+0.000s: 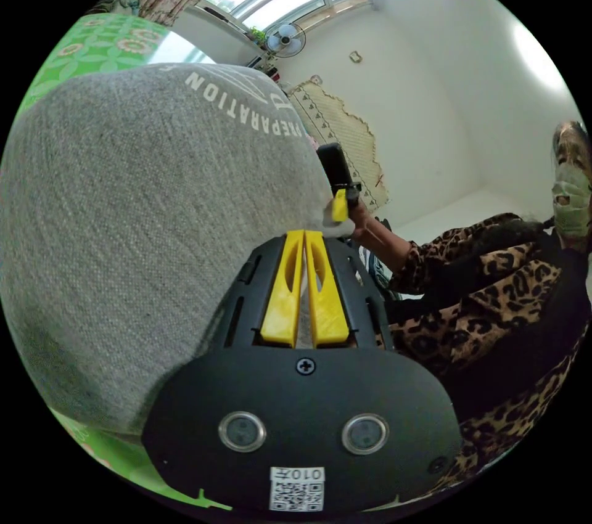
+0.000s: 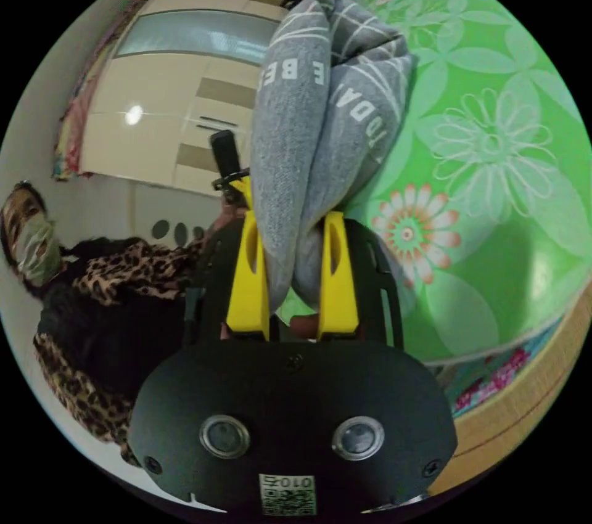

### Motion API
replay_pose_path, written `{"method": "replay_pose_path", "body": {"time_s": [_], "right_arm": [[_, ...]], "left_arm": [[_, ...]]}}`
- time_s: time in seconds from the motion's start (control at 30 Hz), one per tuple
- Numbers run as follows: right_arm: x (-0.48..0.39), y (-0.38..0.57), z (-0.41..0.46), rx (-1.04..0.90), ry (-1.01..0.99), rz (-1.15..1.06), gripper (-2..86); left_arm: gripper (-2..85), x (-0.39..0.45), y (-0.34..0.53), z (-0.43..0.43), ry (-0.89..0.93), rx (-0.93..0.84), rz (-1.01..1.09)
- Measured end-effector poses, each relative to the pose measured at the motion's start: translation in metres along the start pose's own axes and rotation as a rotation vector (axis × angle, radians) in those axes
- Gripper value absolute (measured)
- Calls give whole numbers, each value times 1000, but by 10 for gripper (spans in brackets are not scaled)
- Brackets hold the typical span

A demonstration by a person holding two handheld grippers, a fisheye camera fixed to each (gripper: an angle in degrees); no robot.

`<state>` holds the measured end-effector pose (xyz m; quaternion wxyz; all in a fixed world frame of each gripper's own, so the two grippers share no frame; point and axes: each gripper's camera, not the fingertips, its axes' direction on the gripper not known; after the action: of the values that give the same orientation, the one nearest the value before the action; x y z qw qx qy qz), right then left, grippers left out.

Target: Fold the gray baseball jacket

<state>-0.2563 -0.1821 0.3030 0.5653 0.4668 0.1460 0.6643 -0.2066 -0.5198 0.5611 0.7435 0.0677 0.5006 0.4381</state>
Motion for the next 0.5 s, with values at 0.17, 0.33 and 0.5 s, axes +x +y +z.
{"method": "replay_pose_path", "body": {"time_s": [0.17,0.33,0.5], "right_arm": [[0,33,-21,128,-95,58,91],[18,69,-30,192,-191,129,88],[26,83,-35,231,-219,179,84]], "left_arm": [[7,6,17,-37,113,164,12],[63,-5,92,-158,-82,622,-199],[143,-50,124,-213,-265,634,-498]]}}
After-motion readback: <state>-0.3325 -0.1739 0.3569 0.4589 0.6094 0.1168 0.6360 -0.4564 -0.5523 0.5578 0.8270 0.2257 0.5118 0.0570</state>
